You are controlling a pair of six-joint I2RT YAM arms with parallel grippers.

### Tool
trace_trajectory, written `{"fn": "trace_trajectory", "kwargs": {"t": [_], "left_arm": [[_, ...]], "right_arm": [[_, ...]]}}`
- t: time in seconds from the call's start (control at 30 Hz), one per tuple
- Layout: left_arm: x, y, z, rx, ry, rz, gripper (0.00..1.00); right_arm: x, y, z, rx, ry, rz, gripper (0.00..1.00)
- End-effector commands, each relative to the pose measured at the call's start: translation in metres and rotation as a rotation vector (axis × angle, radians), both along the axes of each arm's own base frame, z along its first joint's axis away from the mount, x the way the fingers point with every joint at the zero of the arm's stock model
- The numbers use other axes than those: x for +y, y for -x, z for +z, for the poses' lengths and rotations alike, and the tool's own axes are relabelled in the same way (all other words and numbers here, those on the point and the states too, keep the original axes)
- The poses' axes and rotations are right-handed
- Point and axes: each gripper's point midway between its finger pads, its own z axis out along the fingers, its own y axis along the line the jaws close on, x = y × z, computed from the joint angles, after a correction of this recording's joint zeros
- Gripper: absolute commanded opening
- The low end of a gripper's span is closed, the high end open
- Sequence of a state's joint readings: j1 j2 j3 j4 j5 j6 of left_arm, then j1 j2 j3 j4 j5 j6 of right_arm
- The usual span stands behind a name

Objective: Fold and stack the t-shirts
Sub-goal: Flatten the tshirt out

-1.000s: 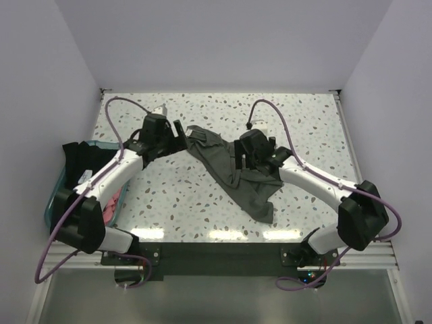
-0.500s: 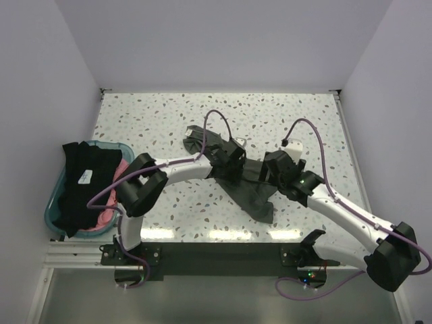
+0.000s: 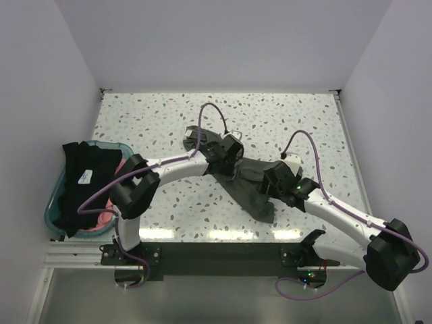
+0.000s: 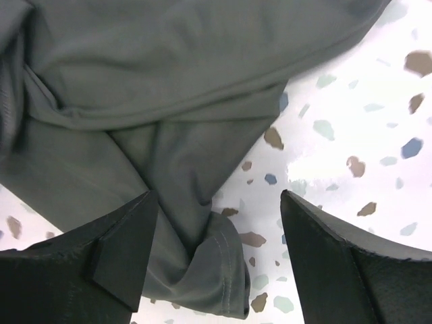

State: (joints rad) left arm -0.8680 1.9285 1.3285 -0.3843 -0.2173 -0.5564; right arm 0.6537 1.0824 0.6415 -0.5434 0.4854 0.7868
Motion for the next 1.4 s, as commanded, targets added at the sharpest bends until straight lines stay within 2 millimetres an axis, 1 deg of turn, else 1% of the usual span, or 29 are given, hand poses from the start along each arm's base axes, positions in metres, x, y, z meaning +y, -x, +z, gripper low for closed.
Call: {"fn": "trace_trajectory", "kwargs": {"t": [0.0, 0.07, 0.1, 0.17, 0.23, 0.27, 0.3, 0.33, 0.37, 0.4, 0.43, 0.47, 0.5, 0.53, 0.57, 0.6, 0.63, 0.7, 0.77, 0.8, 0.9, 0.93, 0.97, 1.0, 1.07, 1.13, 1.2, 1.3, 1.37], "left_arm": [[0.02, -0.032, 0.075, -0.125, 0.122, 0.093, 0.13], [0.032, -0.035, 0.083, -0.119, 0.159, 0.117, 0.11], [0.041, -0.035, 0.091, -0.131, 0.185, 0.134, 0.07], [0.071, -0.046, 0.105, -0.154, 0.215, 0.206, 0.03], [0.089, -0.05, 0.115, -0.178, 0.229, 0.248, 0.0], [0.099, -0.05, 0.115, -0.176, 0.228, 0.274, 0.0], [0.116, -0.054, 0.128, -0.203, 0.244, 0.314, 0.0], [0.125, -0.055, 0.132, -0.212, 0.25, 0.337, 0.0], [0.136, -0.053, 0.129, -0.207, 0.241, 0.363, 0.0], [0.152, -0.055, 0.14, -0.23, 0.263, 0.41, 0.0], [0.16, -0.055, 0.142, -0.235, 0.267, 0.429, 0.0], [0.169, -0.052, 0.14, -0.232, 0.265, 0.453, 0.0], [0.184, -0.053, 0.148, -0.253, 0.276, 0.487, 0.0], [0.19, -0.053, 0.15, -0.255, 0.283, 0.502, 0.0], [0.197, -0.052, 0.15, -0.258, 0.281, 0.514, 0.0], [0.207, -0.052, 0.156, -0.275, 0.287, 0.531, 0.0], [0.21, -0.052, 0.158, -0.277, 0.293, 0.532, 0.0], [0.216, -0.053, 0.167, -0.29, 0.296, 0.532, 0.0], [0.217, -0.054, 0.173, -0.298, 0.294, 0.52, 0.0], [0.215, -0.053, 0.175, -0.296, 0.301, 0.511, 0.0], [0.214, -0.05, 0.169, -0.276, 0.296, 0.5, 0.0], [0.215, -0.048, 0.166, -0.271, 0.289, 0.502, 0.0], [0.217, -0.046, 0.161, -0.263, 0.283, 0.509, 0.0], [0.217, -0.044, 0.158, -0.258, 0.283, 0.511, 0.0], [0.219, -0.039, 0.153, -0.254, 0.284, 0.514, 0.0], [0.221, -0.037, 0.152, -0.253, 0.281, 0.519, 0.0], [0.223, -0.035, 0.151, -0.253, 0.276, 0.522, 0.0], [0.226, -0.032, 0.149, -0.253, 0.271, 0.523, 0.0], [0.226, -0.03, 0.146, -0.248, 0.273, 0.52, 0.0]], "right_arm": [[0.018, 0.004, -0.015, 0.027, -0.109, 0.004, 0.75], [0.022, 0.012, -0.025, 0.063, -0.14, 0.019, 0.75], [0.024, 0.014, -0.027, 0.067, -0.151, 0.022, 0.75], [0.026, 0.023, -0.033, 0.09, -0.183, 0.028, 0.75], [0.026, 0.031, -0.041, 0.112, -0.206, 0.023, 0.74], [0.031, 0.034, -0.042, 0.122, -0.233, 0.033, 0.74], [0.033, 0.038, -0.044, 0.126, -0.25, 0.036, 0.73], [0.033, 0.042, -0.049, 0.14, -0.255, 0.037, 0.72], [0.034, 0.045, -0.052, 0.151, -0.271, 0.03, 0.68], [0.038, 0.047, -0.054, 0.159, -0.292, 0.036, 0.65], [0.038, 0.05, -0.058, 0.17, -0.302, 0.031, 0.6], [0.039, 0.05, -0.059, 0.173, -0.306, 0.031, 0.49], [0.04, 0.049, -0.059, 0.173, -0.307, 0.03, 0.4], [0.042, 0.045, -0.054, 0.158, -0.311, 0.028, 0.32], [0.042, 0.042, -0.05, 0.147, -0.305, 0.026, 0.17], [0.039, 0.041, -0.047, 0.147, -0.289, 0.024, 0.11], [0.04, 0.031, -0.033, 0.107, -0.28, 0.022, 0.07], [0.036, 0.027, -0.024, 0.091, -0.25, 0.017, 0.04], [0.036, 0.022, -0.014, 0.07, -0.235, 0.032, 0.09], [0.037, 0.021, -0.013, 0.07, -0.232, 0.039, 0.26], [0.034, 0.019, -0.012, 0.072, -0.206, 0.035, 0.53], [0.032, 0.016, -0.007, 0.055, -0.197, 0.025, 0.69], [0.022, 0.01, -0.003, 0.023, -0.147, -0.009, 0.76], [0.017, 0.005, 0.002, 0.002, -0.124, -0.024, 0.8], [0.011, -0.008, 0.015, -0.044, -0.088, -0.05, 0.81], [0.003, -0.023, 0.019, -0.051, -0.062, -0.077, 0.8], [-0.011, -0.037, 0.012, -0.023, -0.053, -0.137, 0.78], [-0.026, -0.058, 0.01, -0.033, -0.068, -0.194, 0.75], [-0.028, -0.07, 0.007, -0.032, -0.071, -0.211, 0.72]]}}
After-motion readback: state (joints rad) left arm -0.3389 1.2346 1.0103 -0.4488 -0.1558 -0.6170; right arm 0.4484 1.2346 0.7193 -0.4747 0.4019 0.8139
